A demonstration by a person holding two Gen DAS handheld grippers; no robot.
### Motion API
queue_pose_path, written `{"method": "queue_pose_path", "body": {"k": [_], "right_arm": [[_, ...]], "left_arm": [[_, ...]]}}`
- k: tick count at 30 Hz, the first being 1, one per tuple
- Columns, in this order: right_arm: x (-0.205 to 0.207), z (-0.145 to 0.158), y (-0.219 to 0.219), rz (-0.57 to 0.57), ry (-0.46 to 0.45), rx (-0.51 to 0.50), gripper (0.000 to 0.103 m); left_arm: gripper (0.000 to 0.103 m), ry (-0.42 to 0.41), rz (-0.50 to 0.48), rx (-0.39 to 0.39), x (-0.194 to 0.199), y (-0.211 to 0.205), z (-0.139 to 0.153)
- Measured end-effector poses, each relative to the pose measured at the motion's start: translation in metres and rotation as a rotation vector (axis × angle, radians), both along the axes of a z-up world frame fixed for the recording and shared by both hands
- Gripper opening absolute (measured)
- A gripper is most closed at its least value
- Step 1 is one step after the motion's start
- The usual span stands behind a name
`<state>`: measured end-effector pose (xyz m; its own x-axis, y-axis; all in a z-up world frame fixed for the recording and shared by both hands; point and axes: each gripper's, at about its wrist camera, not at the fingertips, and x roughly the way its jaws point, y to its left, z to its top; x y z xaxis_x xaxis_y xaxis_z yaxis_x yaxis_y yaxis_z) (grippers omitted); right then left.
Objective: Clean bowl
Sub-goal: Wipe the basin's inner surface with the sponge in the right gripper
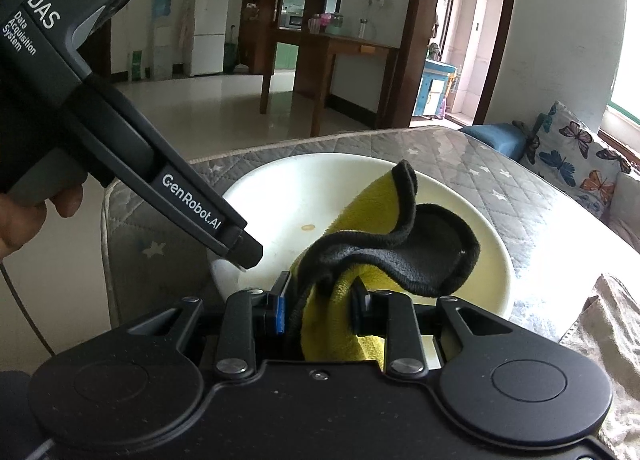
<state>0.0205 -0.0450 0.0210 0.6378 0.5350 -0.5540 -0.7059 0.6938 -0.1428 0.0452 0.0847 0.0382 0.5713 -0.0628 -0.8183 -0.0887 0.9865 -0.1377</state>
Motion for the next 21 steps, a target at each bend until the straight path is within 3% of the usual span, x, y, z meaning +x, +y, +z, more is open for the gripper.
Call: {"method": "queue_pose_path", "body": {"k": [6, 21], "right_arm": [[0.0, -0.002, -0.01, -0.027, -0.021, -0.019, 0.03], [0.016, -0.006, -0.034, -0.097, -0.093, -0.074, 0.03]], "left_arm": [[0.032, -0.016, -0.023, 0.055, 0.01, -0.004, 0.0], [0.03, -0.016, -0.072, 0.092, 0.032, -0.003, -0.004]]}}
